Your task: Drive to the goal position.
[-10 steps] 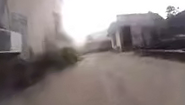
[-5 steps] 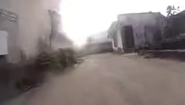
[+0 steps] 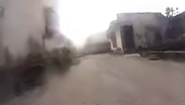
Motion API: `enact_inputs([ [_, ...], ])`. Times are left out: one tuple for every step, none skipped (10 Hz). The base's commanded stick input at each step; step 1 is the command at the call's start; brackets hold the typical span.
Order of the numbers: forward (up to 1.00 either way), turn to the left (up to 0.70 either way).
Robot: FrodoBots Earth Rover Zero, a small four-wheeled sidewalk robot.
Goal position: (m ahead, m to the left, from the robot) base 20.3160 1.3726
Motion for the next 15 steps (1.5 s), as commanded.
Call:
enact_inputs([
  [1.0,0.0],
  [1.0,0.0],
  [1.0,0.0],
  [1.0,0.0],
  [1.0,0.0],
  [1.0,0.0],
  [1.0,0.0],
  [1.0,0.0],
  [1.0,0.0],
  [1.0,0.0],
  [1.0,0.0],
  [1.0,0.0],
  [1.0,0.0],
  [1.0,0.0],
  [1.0,0.0],
])
